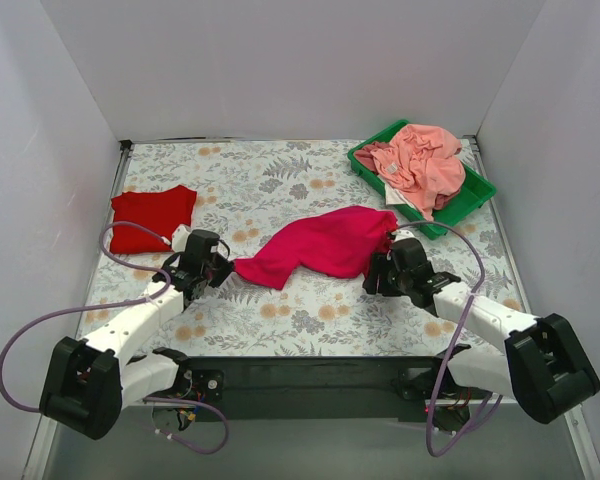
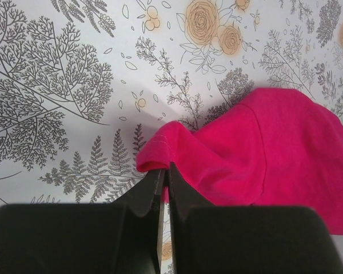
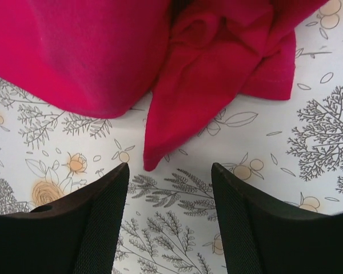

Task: Fold and stack the t-shirts
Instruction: Flatten the tshirt out

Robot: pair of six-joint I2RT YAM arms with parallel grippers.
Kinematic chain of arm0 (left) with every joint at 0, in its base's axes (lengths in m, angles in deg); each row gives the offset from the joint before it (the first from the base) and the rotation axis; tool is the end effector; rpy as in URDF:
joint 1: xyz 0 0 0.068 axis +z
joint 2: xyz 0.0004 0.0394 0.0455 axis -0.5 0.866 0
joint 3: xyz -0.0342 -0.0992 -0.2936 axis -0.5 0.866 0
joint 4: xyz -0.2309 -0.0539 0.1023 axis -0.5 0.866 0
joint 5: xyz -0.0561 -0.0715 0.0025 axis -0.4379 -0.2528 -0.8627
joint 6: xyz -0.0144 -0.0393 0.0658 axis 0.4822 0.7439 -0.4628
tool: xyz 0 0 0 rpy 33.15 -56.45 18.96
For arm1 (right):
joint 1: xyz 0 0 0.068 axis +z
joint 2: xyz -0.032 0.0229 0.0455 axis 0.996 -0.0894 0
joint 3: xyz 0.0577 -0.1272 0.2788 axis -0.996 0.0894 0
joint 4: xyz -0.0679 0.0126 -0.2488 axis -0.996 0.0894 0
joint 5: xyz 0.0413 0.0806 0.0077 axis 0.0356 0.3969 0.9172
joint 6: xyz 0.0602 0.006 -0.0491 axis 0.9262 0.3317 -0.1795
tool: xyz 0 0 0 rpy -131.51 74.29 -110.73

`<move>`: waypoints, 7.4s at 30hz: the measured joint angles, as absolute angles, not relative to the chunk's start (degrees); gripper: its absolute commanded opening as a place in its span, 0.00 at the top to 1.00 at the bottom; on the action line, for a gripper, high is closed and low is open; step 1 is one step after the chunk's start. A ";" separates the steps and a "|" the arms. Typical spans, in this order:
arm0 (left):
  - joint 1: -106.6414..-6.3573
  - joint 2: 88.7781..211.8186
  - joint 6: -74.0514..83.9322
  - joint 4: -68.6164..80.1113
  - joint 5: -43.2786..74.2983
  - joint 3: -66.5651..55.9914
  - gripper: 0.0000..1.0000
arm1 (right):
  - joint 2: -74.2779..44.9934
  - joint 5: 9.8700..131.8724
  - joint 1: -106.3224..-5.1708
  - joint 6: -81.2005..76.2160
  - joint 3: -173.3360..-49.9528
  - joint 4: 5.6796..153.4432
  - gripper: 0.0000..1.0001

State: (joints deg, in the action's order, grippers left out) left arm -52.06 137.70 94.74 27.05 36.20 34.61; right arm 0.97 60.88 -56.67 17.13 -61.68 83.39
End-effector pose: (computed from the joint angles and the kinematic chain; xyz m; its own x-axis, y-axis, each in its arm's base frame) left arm 0.1995 -0.0653 0.2068 -0.0936 -0.9950 -0.0335 -0.7403 0.0921 -0.6660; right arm 0.1938 0.1007 0.1837 -0.7491 0.1031 -0.6544 -0.1259 0.9477 0.2934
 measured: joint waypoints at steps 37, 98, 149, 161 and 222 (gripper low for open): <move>-52.06 131.91 95.25 42.53 52.20 6.57 1.00 | 14.82 29.17 -61.56 12.67 -77.37 95.85 0.99; -39.41 176.73 54.48 30.16 45.11 -53.74 1.00 | -12.00 36.03 -65.30 -10.83 -129.92 97.62 0.99; -35.26 141.48 55.64 11.95 31.15 -14.83 1.00 | 11.28 46.78 -66.07 -4.01 -102.77 91.68 0.99; -35.21 182.83 52.93 13.54 26.93 -13.21 0.12 | -25.00 48.20 -69.61 -3.13 -98.58 87.98 0.02; -38.08 182.18 70.26 5.83 15.89 7.53 0.64 | -16.56 69.60 -67.88 7.49 -70.23 69.86 0.03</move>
State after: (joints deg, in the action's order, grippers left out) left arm -38.08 182.18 70.26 5.83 15.89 7.53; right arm -16.56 69.60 -67.88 7.49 -70.23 69.86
